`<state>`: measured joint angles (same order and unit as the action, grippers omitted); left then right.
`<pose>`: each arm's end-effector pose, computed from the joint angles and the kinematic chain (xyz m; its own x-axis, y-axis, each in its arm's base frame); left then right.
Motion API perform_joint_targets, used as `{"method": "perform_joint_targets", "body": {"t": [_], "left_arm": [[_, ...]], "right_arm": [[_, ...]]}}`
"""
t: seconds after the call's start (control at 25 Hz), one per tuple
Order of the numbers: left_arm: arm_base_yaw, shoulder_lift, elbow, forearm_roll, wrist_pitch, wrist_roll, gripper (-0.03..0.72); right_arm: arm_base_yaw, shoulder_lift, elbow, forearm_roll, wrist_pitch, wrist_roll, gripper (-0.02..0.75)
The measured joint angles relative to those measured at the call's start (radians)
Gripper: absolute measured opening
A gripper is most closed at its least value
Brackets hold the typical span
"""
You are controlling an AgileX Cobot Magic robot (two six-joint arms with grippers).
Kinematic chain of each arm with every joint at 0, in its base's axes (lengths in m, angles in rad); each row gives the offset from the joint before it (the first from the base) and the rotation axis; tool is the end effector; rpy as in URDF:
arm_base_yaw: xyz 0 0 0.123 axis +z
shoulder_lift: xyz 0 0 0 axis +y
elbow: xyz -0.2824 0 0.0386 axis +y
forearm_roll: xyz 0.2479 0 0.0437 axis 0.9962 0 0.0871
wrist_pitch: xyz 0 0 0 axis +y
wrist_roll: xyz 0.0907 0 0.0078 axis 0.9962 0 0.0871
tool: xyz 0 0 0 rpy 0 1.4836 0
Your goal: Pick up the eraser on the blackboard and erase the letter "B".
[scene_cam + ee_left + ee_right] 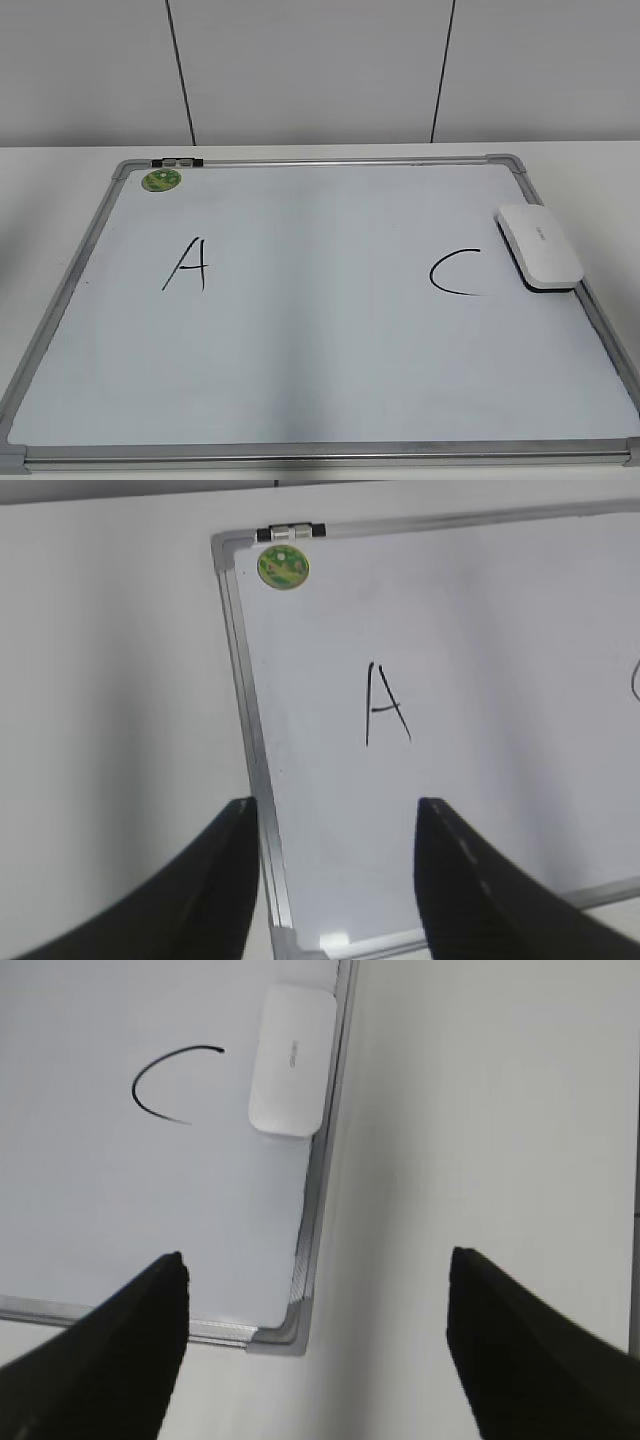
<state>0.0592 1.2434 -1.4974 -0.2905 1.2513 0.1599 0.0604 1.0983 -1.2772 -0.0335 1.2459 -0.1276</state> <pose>0.2303 -0.0112 0.4389 -0.7710 0.0181 -0.6366 0.1638 0.9716 -0.1707 0.1924 0.0087 0.4035 -0.8150 -0.1873 -0.5484 -0.1565 0.9823 -0.1029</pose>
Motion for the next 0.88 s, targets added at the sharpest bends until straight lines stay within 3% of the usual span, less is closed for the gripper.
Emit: {"method": "perform_joint_targets", "body": {"t": [0.32, 0.56, 0.88], "left_arm": [[-0.026, -0.413, 0.409, 0.001, 0.0, -0.001, 0.381], [-0.055, -0.731, 0.673, 0.014, -0.001, -0.002, 0.373], [-0.059, -1.014, 0.864, 0.083, -0.001, -0.003, 0.372]], "right_arm": [[0.03, -0.416, 0.359, -0.009, -0.077, 0.045, 0.594], [0.099, -0.633, 0.504, -0.035, -0.077, 0.061, 0.594], [0.104, -0.804, 0.688, -0.04, -0.018, 0.087, 0.594]]}}
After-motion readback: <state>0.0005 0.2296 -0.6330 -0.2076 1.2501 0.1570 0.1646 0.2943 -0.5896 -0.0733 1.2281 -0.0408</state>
